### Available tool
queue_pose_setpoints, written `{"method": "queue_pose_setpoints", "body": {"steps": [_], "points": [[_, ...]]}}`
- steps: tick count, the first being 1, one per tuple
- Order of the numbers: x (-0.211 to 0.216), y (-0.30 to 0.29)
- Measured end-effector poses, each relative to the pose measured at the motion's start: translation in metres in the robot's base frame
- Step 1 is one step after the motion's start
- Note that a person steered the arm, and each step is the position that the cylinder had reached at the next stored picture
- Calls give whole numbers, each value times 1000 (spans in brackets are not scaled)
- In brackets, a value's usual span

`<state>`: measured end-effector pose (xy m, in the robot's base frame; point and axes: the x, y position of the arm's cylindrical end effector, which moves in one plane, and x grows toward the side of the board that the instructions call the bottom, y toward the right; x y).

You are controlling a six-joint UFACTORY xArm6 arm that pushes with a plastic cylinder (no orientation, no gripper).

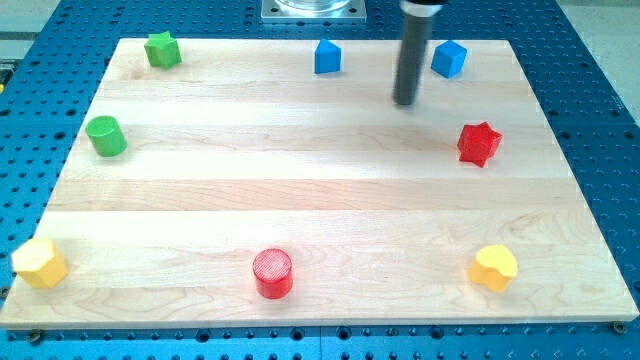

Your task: Place the blue cube at the right side of the blue triangle

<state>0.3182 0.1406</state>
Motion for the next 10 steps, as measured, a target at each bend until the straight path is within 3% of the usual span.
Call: {"method": "queue_pose_setpoints", "body": {"steps": [2,5,6,7,8,10], "points": [[-37,101],[-55,87],[-55,45],[-46,139],[-78,163],[-81,48]]}}
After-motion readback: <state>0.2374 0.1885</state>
